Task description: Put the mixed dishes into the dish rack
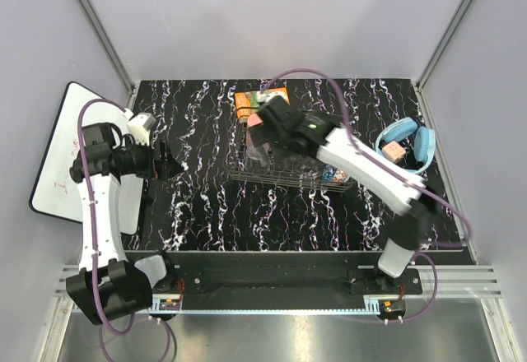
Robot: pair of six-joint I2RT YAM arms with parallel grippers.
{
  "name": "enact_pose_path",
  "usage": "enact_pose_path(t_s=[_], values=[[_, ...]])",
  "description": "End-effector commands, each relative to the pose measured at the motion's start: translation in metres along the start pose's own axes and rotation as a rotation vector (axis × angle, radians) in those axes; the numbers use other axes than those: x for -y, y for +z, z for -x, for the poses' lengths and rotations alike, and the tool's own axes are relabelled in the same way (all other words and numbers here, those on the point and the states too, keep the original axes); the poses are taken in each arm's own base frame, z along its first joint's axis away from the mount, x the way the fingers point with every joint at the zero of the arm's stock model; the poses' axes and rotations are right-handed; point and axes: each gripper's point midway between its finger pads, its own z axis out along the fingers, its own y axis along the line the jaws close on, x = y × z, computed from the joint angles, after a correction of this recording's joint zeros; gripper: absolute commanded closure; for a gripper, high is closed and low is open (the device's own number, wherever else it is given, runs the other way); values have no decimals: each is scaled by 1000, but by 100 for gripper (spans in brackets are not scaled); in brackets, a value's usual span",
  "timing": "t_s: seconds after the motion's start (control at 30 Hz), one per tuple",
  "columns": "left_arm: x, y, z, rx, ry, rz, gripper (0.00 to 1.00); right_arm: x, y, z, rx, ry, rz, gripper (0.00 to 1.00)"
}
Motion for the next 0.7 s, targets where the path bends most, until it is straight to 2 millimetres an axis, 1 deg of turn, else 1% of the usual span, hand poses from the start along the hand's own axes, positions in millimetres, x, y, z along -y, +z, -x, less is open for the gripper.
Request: enact_pose_path(t_s=[0.0,0.03,0.07,0.13,0.2,0.23,0.3,0.43,0.57,0.67], values=[[-1,-3,-5,19,50,37,1,11,-48,-3,137,130,55,1],[-2,-3,-7,15,53,41,1,15,-62,-4,168,148,74,0],[-2,-2,-9,13,55,44,1,17,-59,-16,149,148,73,0],[-1,2,-17,-6,50,39,1,22,-64,-26,156,168,78,0],[-2,7,-26,-29,52,53,1,24,-65,-30,162,186,79,0],[-4,8,-27,-28,61,63,1,25,-67,-35,162,187,82,0],[-4,12,-33,-46,76,83,1,27,-69,-35,177,195,84,0],[-2,10,-29,-29,109,108,1,30,-77,-37,195,207,98,0],[3,8,-23,-17,115,102,1,30,-75,-41,186,201,95,0],[5,10,-22,-22,116,95,1,30,-76,-42,182,204,98,0]])
